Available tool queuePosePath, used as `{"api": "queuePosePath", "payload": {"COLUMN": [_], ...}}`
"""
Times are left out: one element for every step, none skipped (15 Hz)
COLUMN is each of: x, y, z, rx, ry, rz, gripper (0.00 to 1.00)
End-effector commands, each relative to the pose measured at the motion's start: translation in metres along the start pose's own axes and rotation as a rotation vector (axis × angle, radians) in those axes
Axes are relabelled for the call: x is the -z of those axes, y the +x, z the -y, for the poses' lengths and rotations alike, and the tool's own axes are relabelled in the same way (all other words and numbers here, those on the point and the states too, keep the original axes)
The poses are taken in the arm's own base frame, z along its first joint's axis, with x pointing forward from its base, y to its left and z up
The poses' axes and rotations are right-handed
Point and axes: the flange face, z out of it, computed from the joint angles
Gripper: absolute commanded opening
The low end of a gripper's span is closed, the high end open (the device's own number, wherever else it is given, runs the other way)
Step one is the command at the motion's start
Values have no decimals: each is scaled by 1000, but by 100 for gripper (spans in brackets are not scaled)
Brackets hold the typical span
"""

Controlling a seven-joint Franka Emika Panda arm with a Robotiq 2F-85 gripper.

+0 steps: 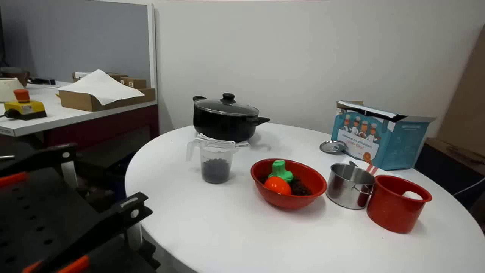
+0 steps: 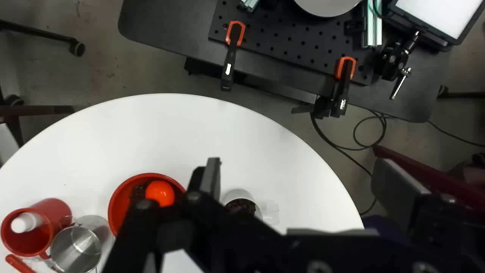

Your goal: Pour some of the contents in the clear jar into the red bowl

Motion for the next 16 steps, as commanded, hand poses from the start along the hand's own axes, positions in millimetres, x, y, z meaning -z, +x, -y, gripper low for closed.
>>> {"api": "queuePosePath", "payload": {"x": [0, 0, 0, 0, 0, 0, -1, -3, -6, -9, -14, -20, -25, -31, -37, -44], "y": [0, 0, 0, 0, 0, 0, 1, 1, 3, 5, 8, 12, 16, 20, 24, 27], "z": [0, 0, 0, 0, 0, 0, 0, 0, 0, -1, -2, -3, -2, -1, 0, 2], "rx": [0, 0, 0, 0, 0, 0, -53, -85, -130, -191, -256, -307, -359, -411, -462, -515], "ry": [0, 0, 0, 0, 0, 0, -12, -14, -19, -17, -22, -28, -36, -39, -42, -43], "rz": [0, 0, 0, 0, 0, 0, 6, 4, -5, -14, -27, -44, -69, -89, -110, -125], "gripper": [100, 100, 100, 100, 100, 100, 100, 100, 100, 100, 100, 100, 100, 100, 100, 100]}}
